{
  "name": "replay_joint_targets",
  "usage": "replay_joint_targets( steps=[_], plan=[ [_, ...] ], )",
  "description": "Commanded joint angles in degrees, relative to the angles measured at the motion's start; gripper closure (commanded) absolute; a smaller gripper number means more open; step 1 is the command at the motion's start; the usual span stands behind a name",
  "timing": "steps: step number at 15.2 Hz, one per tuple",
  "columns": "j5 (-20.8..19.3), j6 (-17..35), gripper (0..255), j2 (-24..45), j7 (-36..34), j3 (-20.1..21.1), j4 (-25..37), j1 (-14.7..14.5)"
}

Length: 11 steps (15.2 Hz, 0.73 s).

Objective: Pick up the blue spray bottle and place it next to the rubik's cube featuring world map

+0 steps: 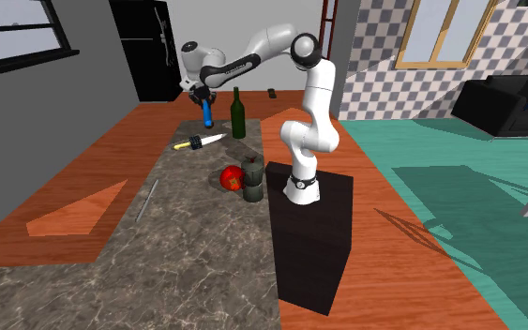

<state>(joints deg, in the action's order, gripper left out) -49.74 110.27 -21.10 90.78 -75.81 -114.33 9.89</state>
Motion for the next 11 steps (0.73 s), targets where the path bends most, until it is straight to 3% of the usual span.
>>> replay_joint_targets(
  steps=[1,11],
  plan=[
    [-0.39,1.36,255,0.16,-0.70,-0.95,-1.19,-0.36],
    [-2.06,8.22,255,1.82,-3.90,-8.97,-5.77,-5.45]
  ],
)
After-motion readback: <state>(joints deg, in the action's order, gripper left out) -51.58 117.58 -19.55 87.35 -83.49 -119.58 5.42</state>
